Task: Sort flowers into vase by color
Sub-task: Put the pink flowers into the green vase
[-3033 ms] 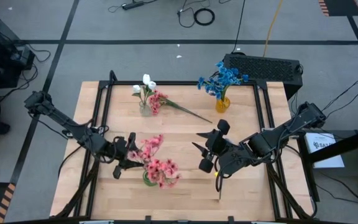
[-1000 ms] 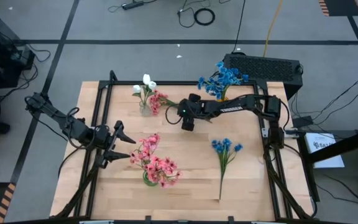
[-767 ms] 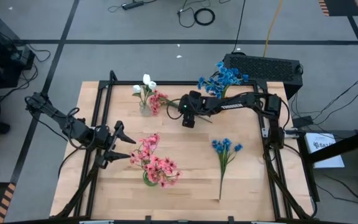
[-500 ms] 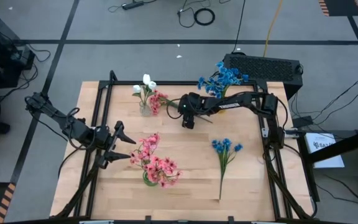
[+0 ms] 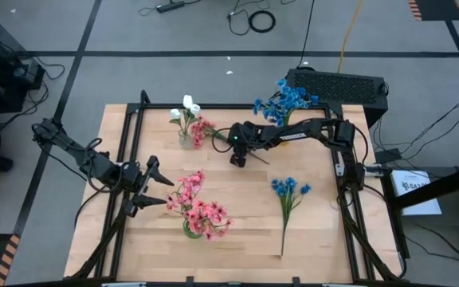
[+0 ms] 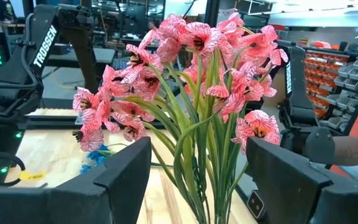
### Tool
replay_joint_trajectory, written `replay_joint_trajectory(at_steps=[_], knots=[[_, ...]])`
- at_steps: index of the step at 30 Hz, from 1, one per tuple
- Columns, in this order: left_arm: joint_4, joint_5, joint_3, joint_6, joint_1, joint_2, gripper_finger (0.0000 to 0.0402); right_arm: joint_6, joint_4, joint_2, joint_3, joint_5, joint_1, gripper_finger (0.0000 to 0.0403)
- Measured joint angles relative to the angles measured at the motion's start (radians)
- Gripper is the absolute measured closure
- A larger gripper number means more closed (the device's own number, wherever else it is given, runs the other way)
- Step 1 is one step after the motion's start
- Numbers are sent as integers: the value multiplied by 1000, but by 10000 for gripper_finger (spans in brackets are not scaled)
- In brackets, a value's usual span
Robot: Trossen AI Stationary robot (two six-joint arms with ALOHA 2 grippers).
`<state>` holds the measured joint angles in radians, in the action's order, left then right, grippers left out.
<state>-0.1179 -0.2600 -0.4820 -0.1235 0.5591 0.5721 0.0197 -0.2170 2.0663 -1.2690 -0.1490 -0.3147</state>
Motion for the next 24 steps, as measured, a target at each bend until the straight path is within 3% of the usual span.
replay_joint_trajectory(at_steps=[7, 14, 24], knots=[[0, 0, 0, -1, 0, 0, 132, -187, -12, 1, 1, -22, 26, 396], [0, 1, 0, -1, 0, 0, 132, -317, -64, -14, 2, -76, 73, 400], [6, 7, 1, -2, 0, 0, 132, -514, -236, -120, 5, -20, 177, 402]])
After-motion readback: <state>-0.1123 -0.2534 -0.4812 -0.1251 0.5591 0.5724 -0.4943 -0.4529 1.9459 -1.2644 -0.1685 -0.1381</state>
